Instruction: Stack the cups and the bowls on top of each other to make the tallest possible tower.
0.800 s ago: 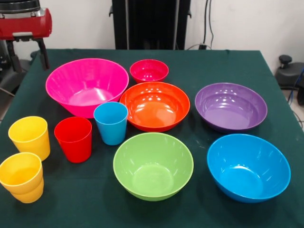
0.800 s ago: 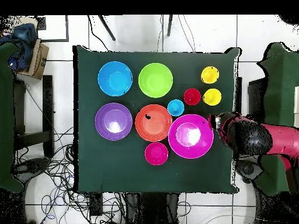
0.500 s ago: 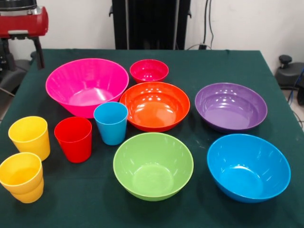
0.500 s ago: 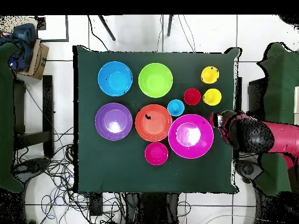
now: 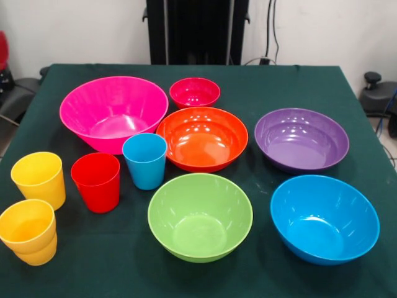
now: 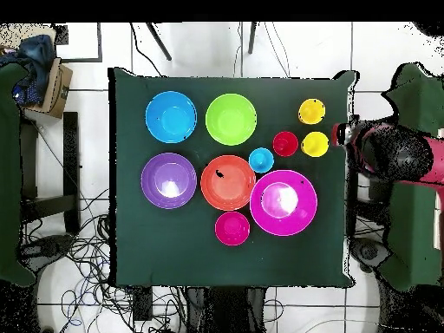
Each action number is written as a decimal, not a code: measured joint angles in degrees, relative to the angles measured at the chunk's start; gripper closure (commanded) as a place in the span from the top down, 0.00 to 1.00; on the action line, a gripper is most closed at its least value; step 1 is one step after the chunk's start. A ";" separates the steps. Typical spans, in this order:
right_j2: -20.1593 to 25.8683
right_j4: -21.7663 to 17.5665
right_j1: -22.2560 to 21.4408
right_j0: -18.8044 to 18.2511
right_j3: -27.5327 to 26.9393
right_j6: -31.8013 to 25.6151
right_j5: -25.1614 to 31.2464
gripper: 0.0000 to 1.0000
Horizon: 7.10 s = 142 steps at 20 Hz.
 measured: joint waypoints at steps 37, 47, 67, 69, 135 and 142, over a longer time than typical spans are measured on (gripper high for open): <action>-1.30 0.13 20.16 9.59 -33.33 0.00 7.46 1.00; -1.30 0.49 22.45 10.32 -36.14 0.00 7.46 1.00; -1.70 1.96 23.11 14.10 -36.85 0.00 7.46 1.00; -2.00 1.96 23.11 14.92 -36.85 0.00 7.46 1.00; -4.83 7.93 20.28 15.50 -33.42 -10.52 9.53 1.00; -4.68 7.96 20.06 15.49 -33.40 -10.89 9.52 1.00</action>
